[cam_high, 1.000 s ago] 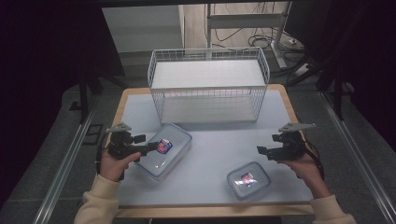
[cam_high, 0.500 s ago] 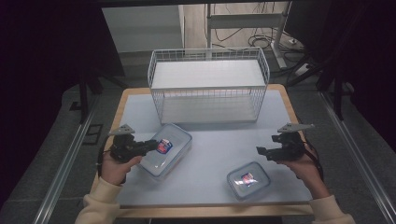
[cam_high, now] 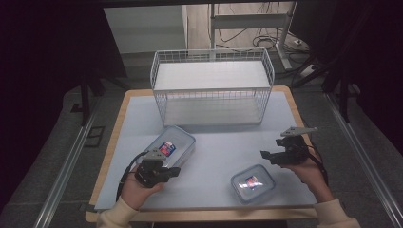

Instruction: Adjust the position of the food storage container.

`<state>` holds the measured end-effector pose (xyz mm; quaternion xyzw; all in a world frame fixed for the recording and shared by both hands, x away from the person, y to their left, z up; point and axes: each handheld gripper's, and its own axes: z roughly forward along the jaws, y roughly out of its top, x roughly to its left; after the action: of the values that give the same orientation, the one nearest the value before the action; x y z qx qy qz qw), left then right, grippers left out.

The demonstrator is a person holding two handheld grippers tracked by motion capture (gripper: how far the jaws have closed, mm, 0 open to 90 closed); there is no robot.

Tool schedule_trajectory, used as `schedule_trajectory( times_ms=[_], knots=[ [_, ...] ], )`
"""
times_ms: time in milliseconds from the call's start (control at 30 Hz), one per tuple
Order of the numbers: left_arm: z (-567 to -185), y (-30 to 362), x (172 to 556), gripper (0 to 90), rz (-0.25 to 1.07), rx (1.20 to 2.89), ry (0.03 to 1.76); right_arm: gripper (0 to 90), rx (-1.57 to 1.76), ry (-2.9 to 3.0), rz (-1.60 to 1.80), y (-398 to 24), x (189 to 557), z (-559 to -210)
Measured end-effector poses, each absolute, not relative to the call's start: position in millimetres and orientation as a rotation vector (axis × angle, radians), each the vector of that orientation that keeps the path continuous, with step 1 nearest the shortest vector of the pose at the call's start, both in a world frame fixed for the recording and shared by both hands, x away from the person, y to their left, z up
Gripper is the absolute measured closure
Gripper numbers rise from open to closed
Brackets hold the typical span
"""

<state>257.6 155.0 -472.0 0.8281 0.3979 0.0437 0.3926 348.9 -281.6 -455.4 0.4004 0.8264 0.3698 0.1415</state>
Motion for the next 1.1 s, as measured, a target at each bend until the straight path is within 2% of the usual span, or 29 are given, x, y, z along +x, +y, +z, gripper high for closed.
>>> schedule_trajectory(
  times_ms=[433, 700, 1100],
  knots=[
    [-490.7, 151.5, 254.1, 90.0, 0.140, 2.192, 1.076, 16.7, 1.170, 2.373, 1.073, -286.4, 350.2, -454.0],
    [-493.5, 156.8, 255.4, 90.0, 0.105, 2.200, 1.083, 16.7, 1.187, 2.368, 1.066, -289.9, 351.3, -454.6],
    [-497.5, 186.0, 255.8, 90.0, 0.105, 2.174, 1.141, 16.7, 1.191, 2.374, 1.056, -290.8, 351.1, -455.8]
  ],
)
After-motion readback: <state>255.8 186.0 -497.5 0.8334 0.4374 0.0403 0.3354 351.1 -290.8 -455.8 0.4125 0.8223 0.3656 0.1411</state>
